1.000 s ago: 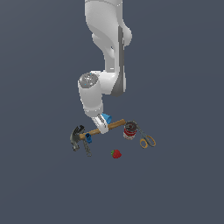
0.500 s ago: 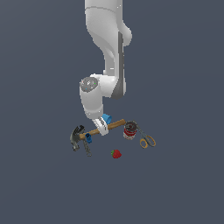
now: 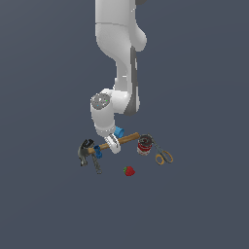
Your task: Pick up a designated object from a clutter of objects.
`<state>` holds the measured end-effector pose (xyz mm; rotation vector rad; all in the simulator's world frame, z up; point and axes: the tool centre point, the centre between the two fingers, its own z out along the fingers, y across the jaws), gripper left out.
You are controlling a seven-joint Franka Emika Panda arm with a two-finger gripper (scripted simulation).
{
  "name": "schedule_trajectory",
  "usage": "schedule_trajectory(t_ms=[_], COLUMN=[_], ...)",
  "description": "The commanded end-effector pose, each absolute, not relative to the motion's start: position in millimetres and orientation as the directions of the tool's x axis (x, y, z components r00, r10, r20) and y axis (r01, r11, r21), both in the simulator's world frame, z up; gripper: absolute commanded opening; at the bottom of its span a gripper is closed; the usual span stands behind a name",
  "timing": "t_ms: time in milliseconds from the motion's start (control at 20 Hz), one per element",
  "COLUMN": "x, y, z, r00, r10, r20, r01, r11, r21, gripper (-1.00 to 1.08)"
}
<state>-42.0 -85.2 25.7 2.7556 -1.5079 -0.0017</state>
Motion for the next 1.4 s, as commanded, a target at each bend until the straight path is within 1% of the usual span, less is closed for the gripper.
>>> schedule_trajectory(t_ms=[0,750,1050,1350], x=[-42,-43,-49,-59], y=[-85,-84,-83,-81], z=[24,30,49,83], r00=[0.539,0.540,0.540,0.539], r10=[-0.842,-0.842,-0.842,-0.842], r20=[0.000,-0.001,-0.001,-0.001], r01=[-0.842,-0.842,-0.842,-0.842], r11=[-0.539,-0.540,-0.540,-0.539], r21=[0.000,0.000,-0.001,-0.001], gripper=[-1.00,-1.00,-1.00,-1.00])
